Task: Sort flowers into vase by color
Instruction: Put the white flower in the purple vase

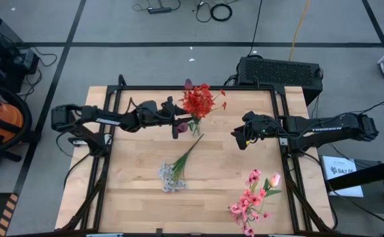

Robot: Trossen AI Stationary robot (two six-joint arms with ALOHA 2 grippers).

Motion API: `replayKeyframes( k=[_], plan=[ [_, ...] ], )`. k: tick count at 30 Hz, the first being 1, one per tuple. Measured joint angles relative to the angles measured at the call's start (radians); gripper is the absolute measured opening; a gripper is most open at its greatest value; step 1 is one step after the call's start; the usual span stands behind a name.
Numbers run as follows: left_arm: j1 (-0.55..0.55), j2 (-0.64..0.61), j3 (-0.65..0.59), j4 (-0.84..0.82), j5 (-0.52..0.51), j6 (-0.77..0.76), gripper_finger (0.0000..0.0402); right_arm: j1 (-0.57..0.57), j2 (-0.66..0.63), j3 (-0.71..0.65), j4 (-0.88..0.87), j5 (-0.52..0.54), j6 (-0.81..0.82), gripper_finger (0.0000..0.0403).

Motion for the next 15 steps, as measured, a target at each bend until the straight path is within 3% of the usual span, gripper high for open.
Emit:
replayKeyframes(
  k=[15],
  plan=[
    [0.000,-0.275,0.002,-0.471,-0.147,-0.005,0.0148,0.000,0.000,0.000,0.000,0.005,-0.002,0.0128]
  ],
)
